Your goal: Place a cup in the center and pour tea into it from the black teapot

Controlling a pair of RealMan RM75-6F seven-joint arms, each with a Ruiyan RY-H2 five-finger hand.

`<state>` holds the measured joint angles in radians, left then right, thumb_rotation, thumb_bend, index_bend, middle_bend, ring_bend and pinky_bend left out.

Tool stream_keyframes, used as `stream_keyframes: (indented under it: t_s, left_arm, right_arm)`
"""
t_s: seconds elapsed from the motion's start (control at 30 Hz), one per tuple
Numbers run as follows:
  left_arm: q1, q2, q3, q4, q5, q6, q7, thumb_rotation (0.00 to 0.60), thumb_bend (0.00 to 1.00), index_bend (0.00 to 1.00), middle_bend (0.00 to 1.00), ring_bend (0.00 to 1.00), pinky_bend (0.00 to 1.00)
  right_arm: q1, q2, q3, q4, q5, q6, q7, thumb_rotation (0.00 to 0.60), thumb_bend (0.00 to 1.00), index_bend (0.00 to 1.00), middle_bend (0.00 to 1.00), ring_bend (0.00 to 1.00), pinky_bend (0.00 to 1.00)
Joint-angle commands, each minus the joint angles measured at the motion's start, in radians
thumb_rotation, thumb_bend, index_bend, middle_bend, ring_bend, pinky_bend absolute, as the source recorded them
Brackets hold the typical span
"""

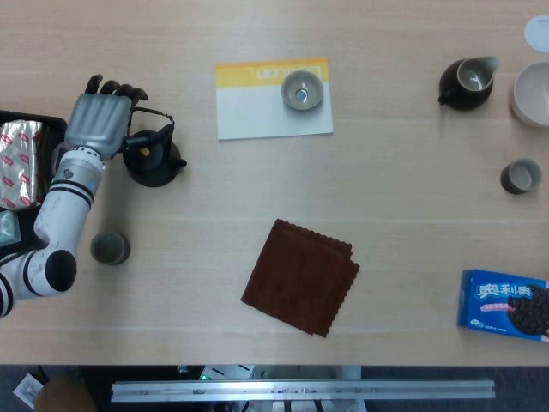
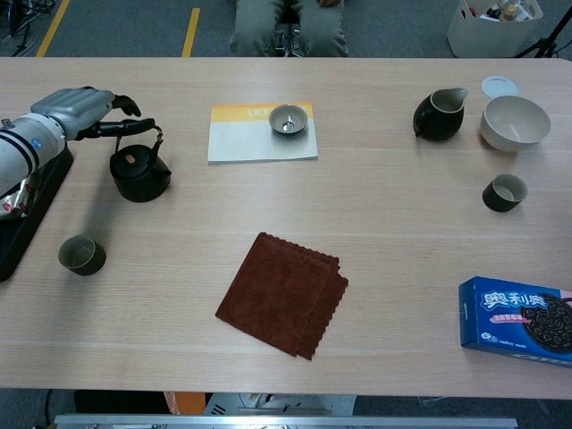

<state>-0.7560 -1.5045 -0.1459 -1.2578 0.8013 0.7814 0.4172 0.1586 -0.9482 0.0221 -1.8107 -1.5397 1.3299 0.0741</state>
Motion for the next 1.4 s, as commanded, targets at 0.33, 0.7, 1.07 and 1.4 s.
stream_keyframes:
  t_s: [0.33,0.7,1.07,1.4]
  left_arm:
    - [-0.021,-0.033,0.012,0.027,-0.037,0.009,0.033,0.001,0.13,0.27,0.21,0.12,0.00]
    - [-0.017,-0.060,0.013,0.062,-0.030,0.022,0.017,0.002,0.13,0.32,0.21,0.12,0.00]
    - [0.001,-0.021,0.017,-0.001,-0.015,0.055,0.019,0.002,0.13,0.37,0.21,0.12,0.00]
    - [0.061,0.112,0.051,-0.221,0.014,0.145,0.031,0.002,0.13,0.38,0.21,0.12,0.00]
  right_arm:
    - [-0.011,-0.001,-0.007,0.020,0.006,0.010,0.024,0.600,0.26,0.18,0.12,0.01,0.02]
    - [-0.021,-0.001,-0.011,0.031,0.007,0.022,0.040,0.600,0.26,0.18,0.12,0.01,0.02]
    - [-0.029,0.001,-0.013,0.038,0.005,0.032,0.053,0.600,0.26,0.18,0.12,0.01,0.02]
    - [-0.031,-0.001,-0.012,0.042,-0.004,0.043,0.065,0.600,0.26,0.18,0.12,0.01,0.02]
